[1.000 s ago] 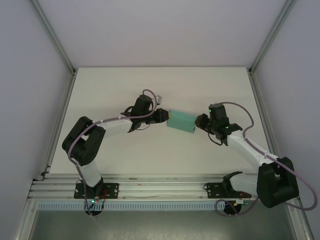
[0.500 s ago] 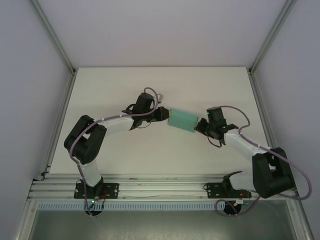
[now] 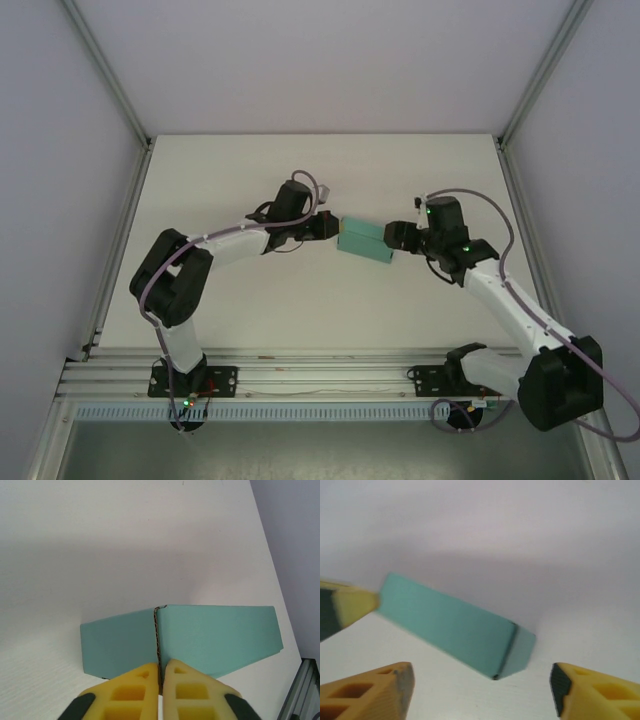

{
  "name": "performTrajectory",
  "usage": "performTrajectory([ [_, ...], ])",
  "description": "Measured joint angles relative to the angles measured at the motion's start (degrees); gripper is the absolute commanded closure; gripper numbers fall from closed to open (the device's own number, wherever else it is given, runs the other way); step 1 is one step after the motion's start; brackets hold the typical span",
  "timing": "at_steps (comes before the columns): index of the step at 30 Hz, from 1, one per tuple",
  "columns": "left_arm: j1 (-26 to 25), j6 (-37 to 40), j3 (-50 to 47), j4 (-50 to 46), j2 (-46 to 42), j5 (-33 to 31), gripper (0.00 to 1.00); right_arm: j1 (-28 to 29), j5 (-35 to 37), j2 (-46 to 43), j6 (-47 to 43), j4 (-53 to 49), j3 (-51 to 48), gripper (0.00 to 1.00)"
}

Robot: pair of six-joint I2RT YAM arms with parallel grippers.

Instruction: Assemble paper box

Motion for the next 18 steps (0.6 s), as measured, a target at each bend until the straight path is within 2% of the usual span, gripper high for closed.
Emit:
performTrajectory([
  [3, -0.2, 1.38, 1.33, -1.97, 0.42, -0.15, 0.7, 0.07, -4.92, 1.03, -13.29, -0.76, 1.03, 0.15],
  [8, -0.33, 2.08, 2.51, -4.37, 0.9, -0.59, 0.51, 0.11, -6.82, 7.74, -32.98, -0.52, 4.13, 0.13],
  [9, -0.33, 2.36, 2.78, -5.01, 0.9, -0.61, 0.5, 0.11, -6.95, 9.66, -36.39, -0.59, 5.2, 0.13],
  [11, -0.33, 2.73, 3.43, -6.54, 0.9, -0.66, 0.43, 0.11, -7.32, 13.11, -42.05, -1.9, 7.8, 0.12],
  [12, -0.33, 3.19, 3.93, -7.41, 0.87, -0.96, 0.32, 0.11, -7.61, 14.62, -44.87, -2.99, 9.27, 0.12],
  [13, -0.33, 3.37, 4.44, -8.13, 0.85, -1.14, 0.26, 0.11, -8.04, 15.93, -47.52, -4.31, 10.78, 0.12],
  [16, -0.2, 3.96, 5.53, -9.75, 0.15, -1.73, 0.12, 0.11, -8.59, 18.6, -53.51, -8.13, 14.47, 0.12],
  [18, 0.07, 4.17, 5.95, -10.75, -0.85, -2.29, 0.07, 0.11, -8.35, 20.11, -56.22, -9.77, 16.09, 0.12],
])
